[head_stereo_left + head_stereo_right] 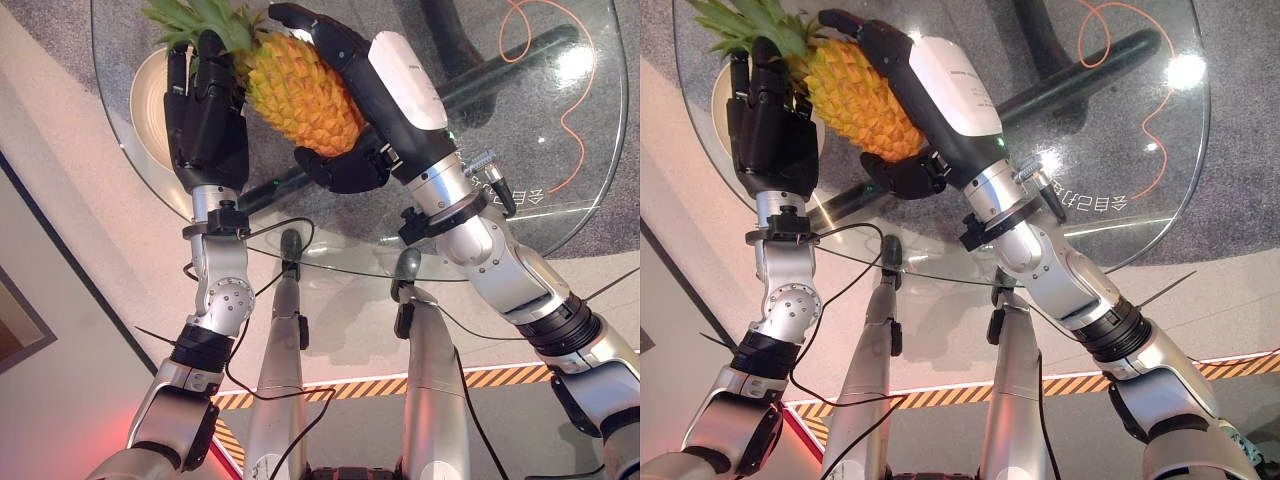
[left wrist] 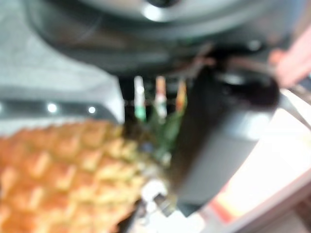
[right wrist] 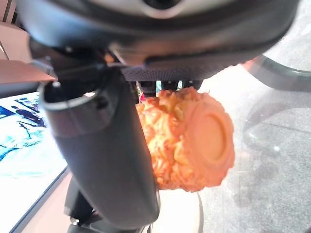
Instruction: Pick up the fruit to the plate
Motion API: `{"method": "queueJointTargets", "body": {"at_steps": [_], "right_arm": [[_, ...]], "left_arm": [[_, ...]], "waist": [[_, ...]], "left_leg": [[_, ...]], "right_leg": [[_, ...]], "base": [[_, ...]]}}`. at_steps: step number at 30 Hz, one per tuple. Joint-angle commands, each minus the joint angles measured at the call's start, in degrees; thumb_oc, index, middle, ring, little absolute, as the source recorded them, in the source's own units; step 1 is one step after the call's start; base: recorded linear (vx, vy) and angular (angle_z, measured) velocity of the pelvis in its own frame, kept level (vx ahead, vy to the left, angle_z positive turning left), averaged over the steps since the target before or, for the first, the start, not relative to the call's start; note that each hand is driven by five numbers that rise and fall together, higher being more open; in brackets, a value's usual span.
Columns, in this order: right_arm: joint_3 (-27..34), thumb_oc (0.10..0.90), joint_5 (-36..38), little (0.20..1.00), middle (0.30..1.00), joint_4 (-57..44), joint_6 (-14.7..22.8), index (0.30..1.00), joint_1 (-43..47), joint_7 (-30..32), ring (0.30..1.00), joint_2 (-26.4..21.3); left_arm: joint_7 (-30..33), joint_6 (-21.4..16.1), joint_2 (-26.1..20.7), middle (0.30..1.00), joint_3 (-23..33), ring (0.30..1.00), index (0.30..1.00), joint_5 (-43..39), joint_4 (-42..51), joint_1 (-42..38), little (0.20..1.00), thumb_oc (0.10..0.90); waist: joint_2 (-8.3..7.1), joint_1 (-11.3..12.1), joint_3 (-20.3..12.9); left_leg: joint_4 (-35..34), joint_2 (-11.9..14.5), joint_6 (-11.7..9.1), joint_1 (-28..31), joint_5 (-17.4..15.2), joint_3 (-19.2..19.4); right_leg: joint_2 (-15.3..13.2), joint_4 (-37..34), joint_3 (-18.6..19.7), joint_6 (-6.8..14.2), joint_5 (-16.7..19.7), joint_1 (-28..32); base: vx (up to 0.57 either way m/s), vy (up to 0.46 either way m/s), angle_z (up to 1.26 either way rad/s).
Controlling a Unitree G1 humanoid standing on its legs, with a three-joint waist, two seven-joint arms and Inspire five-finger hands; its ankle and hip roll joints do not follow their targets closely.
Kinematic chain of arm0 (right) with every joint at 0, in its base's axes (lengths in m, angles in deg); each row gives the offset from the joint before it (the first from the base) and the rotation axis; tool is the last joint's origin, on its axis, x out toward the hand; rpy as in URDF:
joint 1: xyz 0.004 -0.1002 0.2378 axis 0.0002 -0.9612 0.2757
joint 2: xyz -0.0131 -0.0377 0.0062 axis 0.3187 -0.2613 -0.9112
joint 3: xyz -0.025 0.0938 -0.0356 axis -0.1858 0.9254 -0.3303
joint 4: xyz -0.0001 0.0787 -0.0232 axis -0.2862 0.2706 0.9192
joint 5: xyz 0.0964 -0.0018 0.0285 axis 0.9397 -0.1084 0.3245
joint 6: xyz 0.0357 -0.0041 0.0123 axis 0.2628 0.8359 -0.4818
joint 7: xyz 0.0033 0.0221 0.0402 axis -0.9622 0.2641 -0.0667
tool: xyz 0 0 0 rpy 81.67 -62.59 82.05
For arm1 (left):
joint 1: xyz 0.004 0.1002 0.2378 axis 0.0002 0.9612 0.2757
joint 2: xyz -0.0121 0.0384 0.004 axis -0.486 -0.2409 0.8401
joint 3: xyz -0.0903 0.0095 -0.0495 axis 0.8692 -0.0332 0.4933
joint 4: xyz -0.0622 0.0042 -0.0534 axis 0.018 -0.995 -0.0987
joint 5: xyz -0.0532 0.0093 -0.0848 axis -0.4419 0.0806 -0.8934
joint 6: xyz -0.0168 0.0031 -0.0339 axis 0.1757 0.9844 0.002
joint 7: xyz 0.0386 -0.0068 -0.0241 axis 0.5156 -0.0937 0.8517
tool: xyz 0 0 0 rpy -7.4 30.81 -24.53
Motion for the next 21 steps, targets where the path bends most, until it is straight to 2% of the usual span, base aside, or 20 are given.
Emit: {"method": "queueJointTargets", "body": {"at_steps": [1,21], "right_arm": [[4.8,0.8,-3.1,0.9,0.9,-3.0,2.8,0.9,5.8,4.5,0.9,1.4],[6.2,0.8,-2.8,0.9,0.9,-0.2,3.4,0.9,6.5,6.1,0.9,1.8]], "left_arm": [[-0.3,-8.2,-0.1,0.3,3.2,0.3,0.3,7.3,7.0,-6.6,0.2,0.1],[20.5,-14.4,-1.4,0.3,8.3,0.3,0.3,24.6,1.2,-8.8,0.2,0.1]], "waist": [[-2.53,0.4,-1.1],[-2.54,0.6,-1.1]], "left_leg": [[4.9,-5.0,4.2,1.2,-6.2,3.5],[5.3,-4.6,3.8,1.0,-6.4,3.5]], "right_leg": [[4.4,-19.5,-0.9,1.5,12.1,7.3],[4.6,-18.6,-0.9,1.0,11.3,7.1]], "base": [[0.0,0.0,0.0],[0.0,0.0,0.0]]}}
